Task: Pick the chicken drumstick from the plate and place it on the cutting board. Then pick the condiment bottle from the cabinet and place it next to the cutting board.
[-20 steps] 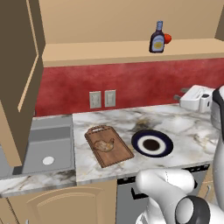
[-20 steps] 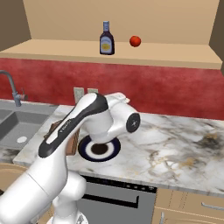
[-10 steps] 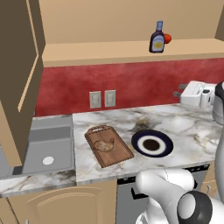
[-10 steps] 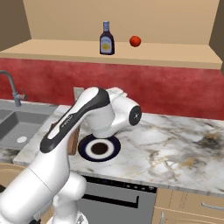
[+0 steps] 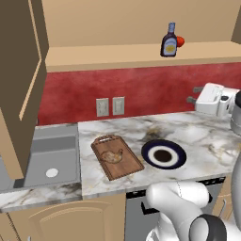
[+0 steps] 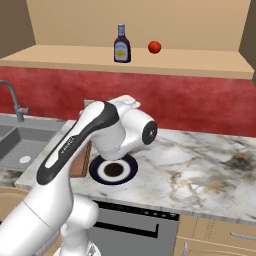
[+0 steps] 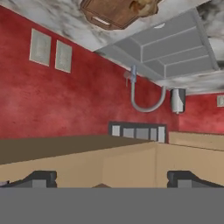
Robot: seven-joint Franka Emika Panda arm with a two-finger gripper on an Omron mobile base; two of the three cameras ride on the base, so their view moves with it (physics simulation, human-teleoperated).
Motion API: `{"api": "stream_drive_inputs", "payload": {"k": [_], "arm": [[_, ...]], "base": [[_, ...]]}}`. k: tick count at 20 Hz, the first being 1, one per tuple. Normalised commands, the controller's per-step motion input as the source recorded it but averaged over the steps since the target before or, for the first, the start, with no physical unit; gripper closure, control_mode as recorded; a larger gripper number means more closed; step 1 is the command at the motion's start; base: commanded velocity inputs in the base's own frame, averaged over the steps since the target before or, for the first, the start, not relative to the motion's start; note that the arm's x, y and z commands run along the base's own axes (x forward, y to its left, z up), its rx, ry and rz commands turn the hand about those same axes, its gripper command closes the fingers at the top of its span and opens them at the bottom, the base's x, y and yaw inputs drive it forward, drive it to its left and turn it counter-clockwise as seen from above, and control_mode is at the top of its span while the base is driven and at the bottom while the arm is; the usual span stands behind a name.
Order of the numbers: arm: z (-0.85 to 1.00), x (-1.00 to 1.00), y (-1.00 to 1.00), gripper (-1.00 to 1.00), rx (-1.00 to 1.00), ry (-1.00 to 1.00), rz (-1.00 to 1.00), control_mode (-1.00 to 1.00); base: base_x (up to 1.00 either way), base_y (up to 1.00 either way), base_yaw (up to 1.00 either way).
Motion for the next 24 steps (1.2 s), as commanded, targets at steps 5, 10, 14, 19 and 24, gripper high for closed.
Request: {"api": "stream_drive_inputs", "payload": {"k": [5, 10, 14, 19, 24], "arm": [[0.22, -0.14, 0.08, -1.0, 0.0, -0.07, 0.0, -1.0], [0.23, -0.02, 0.04, -1.0, 0.0, -0.01, 0.0, -1.0], [0.23, 0.0, 0.01, -1.0, 0.0, 0.0, 0.0, -1.0], [0.23, 0.0, 0.0, -1.0, 0.0, 0.0, 0.0, -1.0], [0.22, 0.0, 0.0, -1.0, 0.0, 0.0, 0.0, -1.0]], "base": [[0.0, 0.0, 0.0], [0.0, 0.0, 0.0], [0.0, 0.0, 0.0], [0.0, 0.0, 0.0], [0.0, 0.0, 0.0]]}}
